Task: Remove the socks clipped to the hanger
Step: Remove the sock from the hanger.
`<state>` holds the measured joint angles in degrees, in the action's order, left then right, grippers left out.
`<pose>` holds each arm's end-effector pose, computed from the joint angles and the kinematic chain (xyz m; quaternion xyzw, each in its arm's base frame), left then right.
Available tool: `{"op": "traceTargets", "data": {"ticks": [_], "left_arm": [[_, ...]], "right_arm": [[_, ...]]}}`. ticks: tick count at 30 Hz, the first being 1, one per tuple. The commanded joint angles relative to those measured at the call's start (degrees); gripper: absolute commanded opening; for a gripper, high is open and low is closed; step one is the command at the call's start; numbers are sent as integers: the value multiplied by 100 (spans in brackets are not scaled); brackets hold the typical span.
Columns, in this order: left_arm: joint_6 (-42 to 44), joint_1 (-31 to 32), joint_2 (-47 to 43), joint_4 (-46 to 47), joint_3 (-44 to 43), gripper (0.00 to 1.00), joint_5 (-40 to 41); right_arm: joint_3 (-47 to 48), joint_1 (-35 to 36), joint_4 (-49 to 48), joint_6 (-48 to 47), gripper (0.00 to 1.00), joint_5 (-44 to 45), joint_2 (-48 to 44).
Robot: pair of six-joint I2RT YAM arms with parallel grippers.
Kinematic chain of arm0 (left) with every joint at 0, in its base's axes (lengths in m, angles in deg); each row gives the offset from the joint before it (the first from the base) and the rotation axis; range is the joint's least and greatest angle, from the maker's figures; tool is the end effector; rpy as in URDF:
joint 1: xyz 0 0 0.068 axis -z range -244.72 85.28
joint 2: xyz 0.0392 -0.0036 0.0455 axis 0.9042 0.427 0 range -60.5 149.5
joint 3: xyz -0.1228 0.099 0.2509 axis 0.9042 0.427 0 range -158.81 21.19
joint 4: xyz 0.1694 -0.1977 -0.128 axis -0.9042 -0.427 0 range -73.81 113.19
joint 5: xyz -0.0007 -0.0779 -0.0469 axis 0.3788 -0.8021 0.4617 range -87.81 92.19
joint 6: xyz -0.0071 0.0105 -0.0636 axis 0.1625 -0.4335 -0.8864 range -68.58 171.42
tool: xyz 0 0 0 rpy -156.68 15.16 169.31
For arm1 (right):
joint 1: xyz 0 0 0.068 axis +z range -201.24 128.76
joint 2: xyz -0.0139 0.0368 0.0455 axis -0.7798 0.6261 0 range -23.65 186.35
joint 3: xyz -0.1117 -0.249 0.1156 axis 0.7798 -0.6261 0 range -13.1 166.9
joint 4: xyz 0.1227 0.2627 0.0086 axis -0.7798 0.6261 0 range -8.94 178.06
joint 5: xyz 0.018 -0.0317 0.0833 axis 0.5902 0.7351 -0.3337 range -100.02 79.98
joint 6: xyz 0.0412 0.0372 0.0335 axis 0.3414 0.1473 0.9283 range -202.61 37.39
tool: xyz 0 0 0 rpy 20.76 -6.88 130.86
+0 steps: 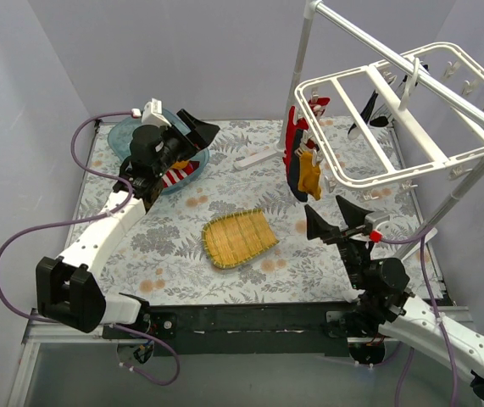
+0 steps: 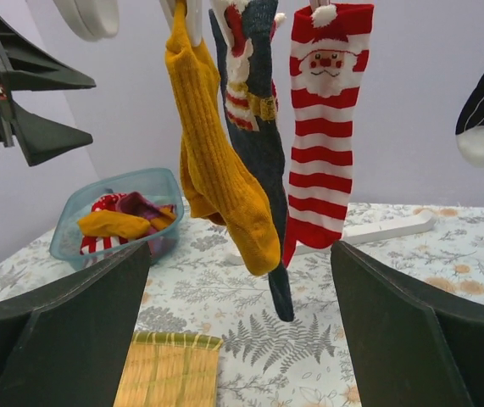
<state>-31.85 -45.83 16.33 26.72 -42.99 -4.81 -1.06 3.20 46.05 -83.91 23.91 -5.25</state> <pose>0.3375 -0.1220 0.3729 -0.3712 0.6640 -0.5329 0.3706 0.0978 0.0881 0.2892 -0.0063 0.5487 0.2348 0.8024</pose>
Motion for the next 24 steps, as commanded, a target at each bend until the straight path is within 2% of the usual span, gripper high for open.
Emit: {"op": "traceTargets", "data": {"ticks": [1, 9, 18, 24], "left_arm": [[-14, 79, -345, 60, 108, 97, -266], [-32, 123, -468, 69, 152, 98, -477], [3, 167, -591, 139, 152, 98, -767], [47, 246, -609, 157, 38, 98, -943]], "right_arm": [[-175, -12, -1622, -634, 96, -18, 348], [115, -248, -2405, -828, 96, -141, 1297], [475, -925, -2406, -143, 96, -861, 1887], [528, -987, -2423, 86, 93, -1221, 2054]]}}
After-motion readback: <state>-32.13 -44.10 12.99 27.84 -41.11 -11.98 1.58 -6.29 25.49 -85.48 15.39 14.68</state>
